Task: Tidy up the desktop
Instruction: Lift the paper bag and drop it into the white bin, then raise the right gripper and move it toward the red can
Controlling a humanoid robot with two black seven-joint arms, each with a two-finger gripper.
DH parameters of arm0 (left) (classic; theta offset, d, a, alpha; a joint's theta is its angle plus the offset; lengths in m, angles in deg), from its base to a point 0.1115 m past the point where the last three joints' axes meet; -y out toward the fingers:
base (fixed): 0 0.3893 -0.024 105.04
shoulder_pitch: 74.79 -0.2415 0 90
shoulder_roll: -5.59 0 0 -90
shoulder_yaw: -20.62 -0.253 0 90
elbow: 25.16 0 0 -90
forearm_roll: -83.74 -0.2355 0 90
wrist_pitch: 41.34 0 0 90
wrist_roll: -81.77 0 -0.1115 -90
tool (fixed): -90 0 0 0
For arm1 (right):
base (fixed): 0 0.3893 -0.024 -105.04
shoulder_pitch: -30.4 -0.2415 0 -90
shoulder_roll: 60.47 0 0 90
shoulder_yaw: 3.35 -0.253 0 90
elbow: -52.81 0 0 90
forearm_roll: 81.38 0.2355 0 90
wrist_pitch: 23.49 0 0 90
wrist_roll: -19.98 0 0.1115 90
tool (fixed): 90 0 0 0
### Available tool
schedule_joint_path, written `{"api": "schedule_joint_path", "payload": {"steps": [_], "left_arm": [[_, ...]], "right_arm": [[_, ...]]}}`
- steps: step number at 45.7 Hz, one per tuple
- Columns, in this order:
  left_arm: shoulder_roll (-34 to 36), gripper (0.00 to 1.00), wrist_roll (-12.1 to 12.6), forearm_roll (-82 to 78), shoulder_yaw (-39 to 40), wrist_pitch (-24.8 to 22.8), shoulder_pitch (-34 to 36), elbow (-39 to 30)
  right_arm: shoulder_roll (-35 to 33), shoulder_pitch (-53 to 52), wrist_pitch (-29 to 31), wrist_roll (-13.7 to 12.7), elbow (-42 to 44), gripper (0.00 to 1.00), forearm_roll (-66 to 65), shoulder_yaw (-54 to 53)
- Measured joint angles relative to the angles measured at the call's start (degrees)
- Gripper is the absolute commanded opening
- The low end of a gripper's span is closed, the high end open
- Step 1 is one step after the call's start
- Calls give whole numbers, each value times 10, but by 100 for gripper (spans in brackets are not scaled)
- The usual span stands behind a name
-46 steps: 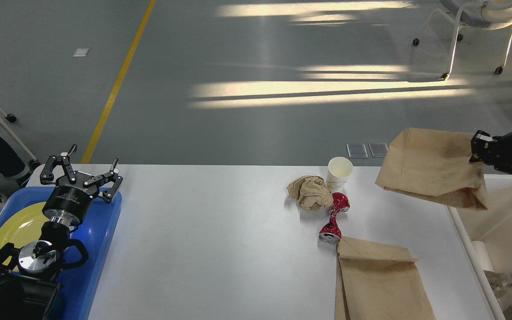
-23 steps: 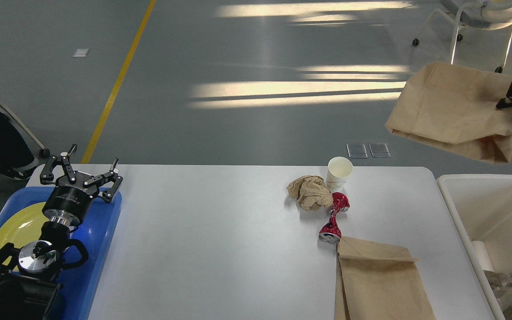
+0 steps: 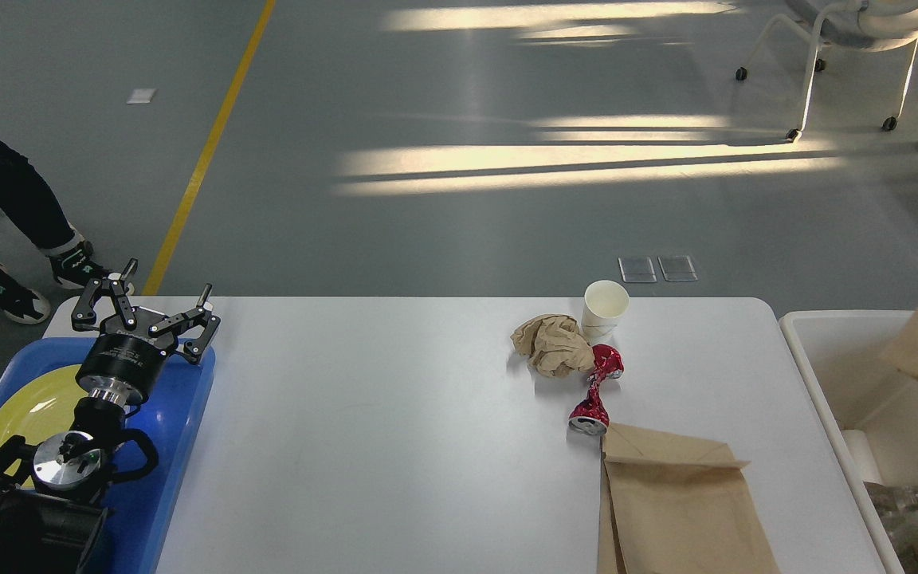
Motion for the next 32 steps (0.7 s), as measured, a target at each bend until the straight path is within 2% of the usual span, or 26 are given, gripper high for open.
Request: {"api": "schedule_joint_path", "payload": {"steps": [8, 19, 24, 32], "left_arm": [[0, 96, 0, 0, 0, 0, 0, 0], [0, 96, 0, 0, 0, 0, 0, 0], [0, 96, 0, 0, 0, 0, 0, 0], [0, 96, 0, 0, 0, 0, 0, 0]], "right_arm": [[29, 84, -76, 0, 4, 100, 4, -6], [60, 120, -97, 0, 5, 100, 4, -7], [83, 91, -98, 0, 3, 100, 5, -5], [127, -27, -86, -1, -13, 100, 7, 12]]}}
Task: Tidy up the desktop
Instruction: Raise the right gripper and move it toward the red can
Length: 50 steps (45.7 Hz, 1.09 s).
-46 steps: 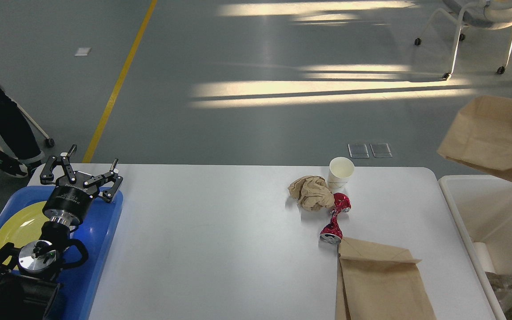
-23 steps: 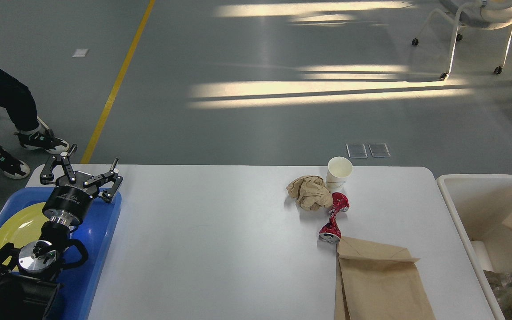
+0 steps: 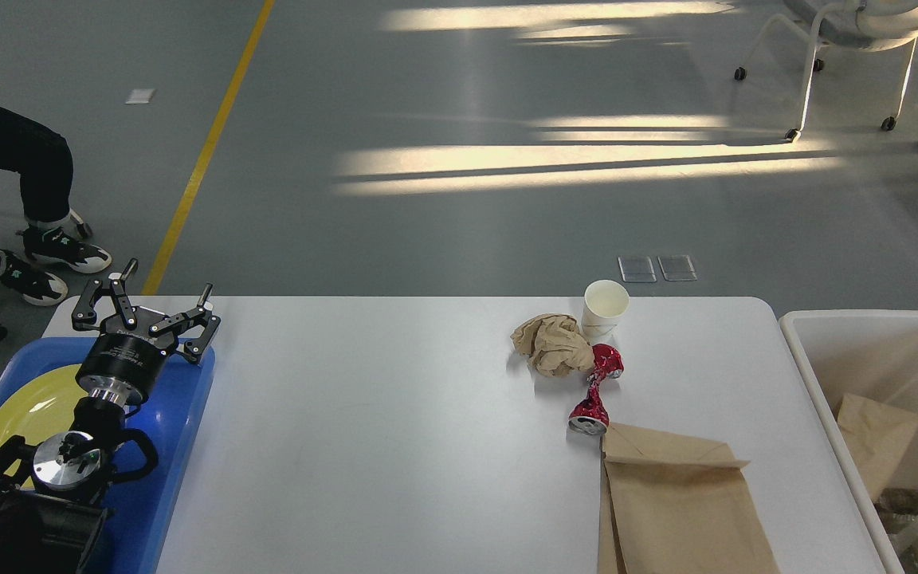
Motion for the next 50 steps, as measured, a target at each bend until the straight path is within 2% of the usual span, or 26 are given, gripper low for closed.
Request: {"api": "schedule_joint_path", "payload": {"steps": [8, 15, 22, 29, 35, 41, 45, 50], "left_arm": [[0, 96, 0, 0, 0, 0, 0, 0], [0, 96, 0, 0, 0, 0, 0, 0], [0, 96, 0, 0, 0, 0, 0, 0], [0, 96, 0, 0, 0, 0, 0, 0], [0, 96, 0, 0, 0, 0, 0, 0], [0, 96, 0, 0, 0, 0, 0, 0], [0, 96, 0, 0, 0, 0, 0, 0], [0, 96, 0, 0, 0, 0, 0, 0]], "right_arm": [[78, -125, 51, -2, -34, 100, 13, 96], [150, -255, 175, -2, -92, 100, 50, 174], [222, -315, 306, -1, -129, 100, 68, 185], [264, -389, 394, -1, -188, 100, 72, 183], [264, -470, 427, -1, -268, 100, 72, 183], [231, -542, 437, 1, -345, 100, 72, 181], [220, -535, 428, 1, -355, 100, 72, 179], [225, -473, 393, 1, -341, 100, 71, 171]]}}
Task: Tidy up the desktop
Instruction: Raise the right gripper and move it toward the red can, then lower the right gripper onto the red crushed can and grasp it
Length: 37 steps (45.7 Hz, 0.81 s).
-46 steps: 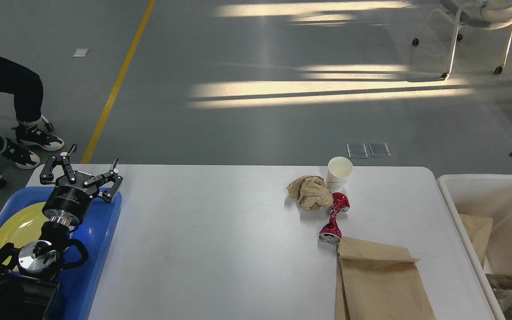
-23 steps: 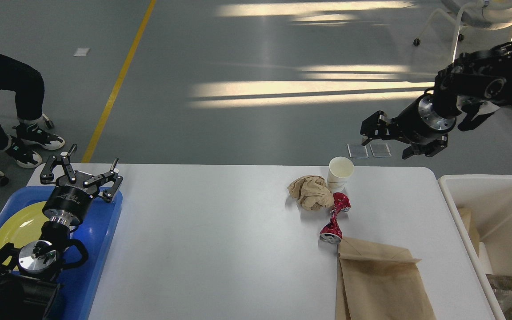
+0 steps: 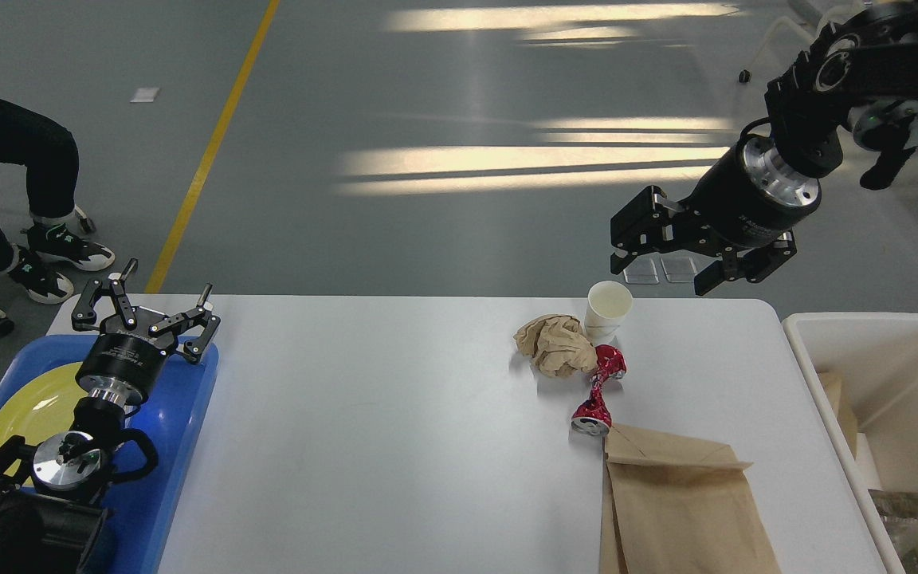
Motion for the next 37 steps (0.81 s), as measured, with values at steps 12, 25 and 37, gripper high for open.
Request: {"api": "schedule_joint_path", "payload": {"steps": [12, 25, 37], "left_arm": [[0, 96, 0, 0, 0, 0, 0, 0], [0, 96, 0, 0, 0, 0, 0, 0], [0, 96, 0, 0, 0, 0, 0, 0]], "right_arm": [[106, 200, -125, -3, 90, 100, -2, -21], [165, 309, -150, -3, 244, 100, 0, -23], [184, 355, -184, -4, 280, 100, -2, -23]]}}
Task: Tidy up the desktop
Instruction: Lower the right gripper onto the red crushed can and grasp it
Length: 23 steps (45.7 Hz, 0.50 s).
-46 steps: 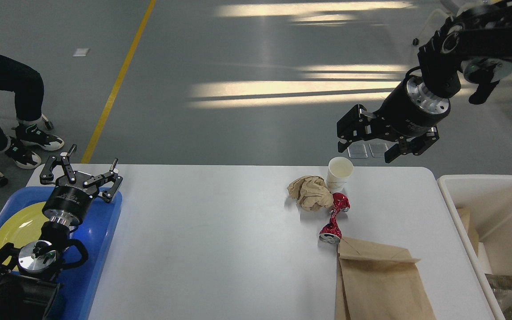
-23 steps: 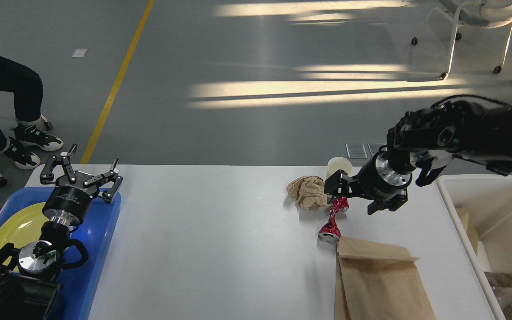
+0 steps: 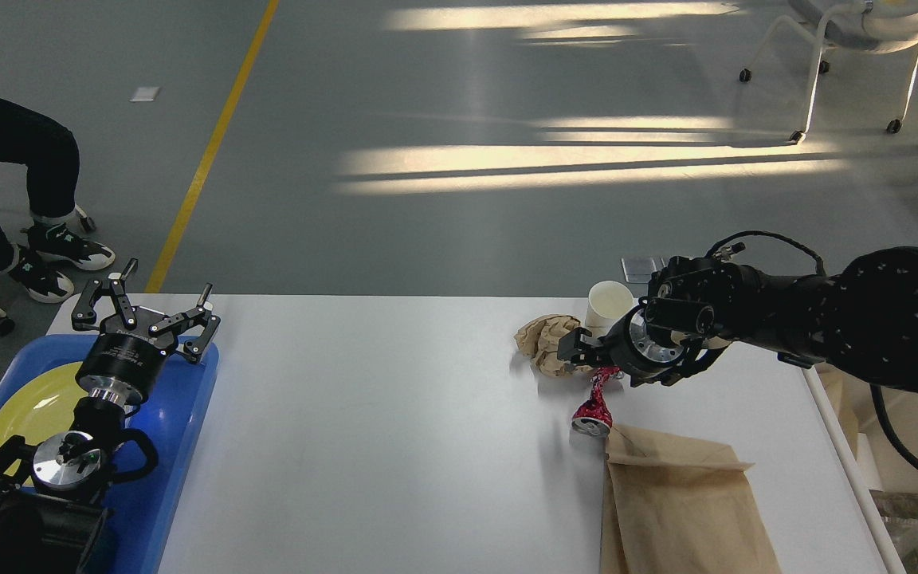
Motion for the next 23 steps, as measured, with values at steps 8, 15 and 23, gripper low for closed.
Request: {"api": "schedule_joint_path", "payload": {"steps": [8, 15, 23], "left_arm": [[0, 96, 0, 0, 0, 0, 0, 0], [0, 96, 0, 0, 0, 0, 0, 0], [0, 96, 0, 0, 0, 0, 0, 0]], "right_arm": [[3, 31, -26, 0, 16, 99, -6, 3], [25, 62, -87, 1, 36, 99, -11, 12], [33, 83, -145, 2, 40, 94, -50, 14]]}}
